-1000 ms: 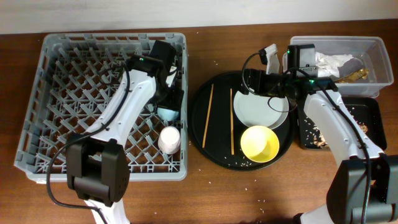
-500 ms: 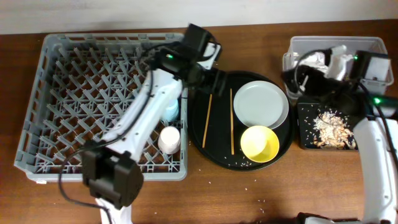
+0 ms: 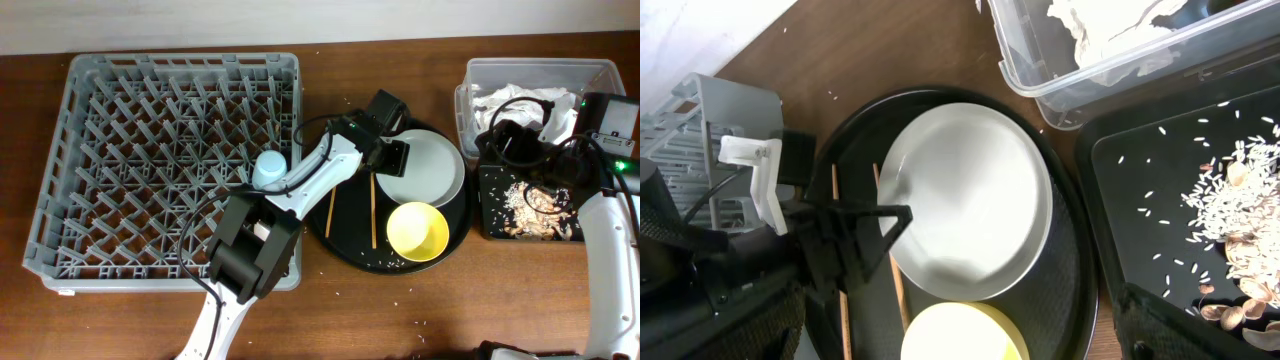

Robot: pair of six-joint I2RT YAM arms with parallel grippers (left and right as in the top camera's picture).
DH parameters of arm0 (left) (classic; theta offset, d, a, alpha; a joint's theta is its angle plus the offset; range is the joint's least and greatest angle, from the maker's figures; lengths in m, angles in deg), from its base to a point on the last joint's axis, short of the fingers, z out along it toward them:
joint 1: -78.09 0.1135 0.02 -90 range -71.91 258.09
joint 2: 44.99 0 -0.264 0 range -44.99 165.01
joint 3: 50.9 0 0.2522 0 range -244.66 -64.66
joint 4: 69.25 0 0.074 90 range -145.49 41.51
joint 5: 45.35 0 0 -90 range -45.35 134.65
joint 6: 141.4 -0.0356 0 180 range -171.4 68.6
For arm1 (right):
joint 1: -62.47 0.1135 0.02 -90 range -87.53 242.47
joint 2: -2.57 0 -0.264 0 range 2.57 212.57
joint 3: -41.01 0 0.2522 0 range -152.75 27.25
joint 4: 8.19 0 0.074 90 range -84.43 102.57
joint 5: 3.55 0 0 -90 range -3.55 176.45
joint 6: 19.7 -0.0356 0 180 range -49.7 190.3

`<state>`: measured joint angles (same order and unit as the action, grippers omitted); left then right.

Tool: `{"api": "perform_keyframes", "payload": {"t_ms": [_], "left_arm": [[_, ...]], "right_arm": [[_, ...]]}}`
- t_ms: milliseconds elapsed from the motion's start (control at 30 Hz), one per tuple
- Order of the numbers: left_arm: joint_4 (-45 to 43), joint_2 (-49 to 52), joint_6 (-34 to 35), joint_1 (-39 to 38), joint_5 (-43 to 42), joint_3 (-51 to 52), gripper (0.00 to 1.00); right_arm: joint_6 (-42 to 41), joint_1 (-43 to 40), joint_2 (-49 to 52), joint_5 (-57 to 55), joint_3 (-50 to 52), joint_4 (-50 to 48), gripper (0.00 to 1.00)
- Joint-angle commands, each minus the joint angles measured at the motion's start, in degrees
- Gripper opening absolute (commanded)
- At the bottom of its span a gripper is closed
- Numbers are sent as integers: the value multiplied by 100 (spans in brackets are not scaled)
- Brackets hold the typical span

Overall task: Sort waste into correct bins and load items into the dishwasher rack
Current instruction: 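Grasp the white plate with the left gripper and stand it in the rack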

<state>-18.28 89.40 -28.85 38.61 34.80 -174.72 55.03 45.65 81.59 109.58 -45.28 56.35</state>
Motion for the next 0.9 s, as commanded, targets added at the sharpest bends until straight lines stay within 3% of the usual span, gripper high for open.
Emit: {"api": "perform_keyframes", "payload": {"t_ms": [0,467,667,733,867], "left_arm": [[7,72,142,-76,525,-46,61],[-42,302,146,-328,1029,-44,52],[-81,341,146,-328,1021,-46,29],[-79,341,144,-328,1023,-48,3],[306,280,52,-262,1034,-525,1]], "right_arm": [[7,-7,20,-98,0,2,99],[48,-7,20,-118,0,52,99],[50,-7,20,-138,0,87,99],[50,-7,20,-140,0,90,99],[50,-9,20,-140,0,83,98]]}}
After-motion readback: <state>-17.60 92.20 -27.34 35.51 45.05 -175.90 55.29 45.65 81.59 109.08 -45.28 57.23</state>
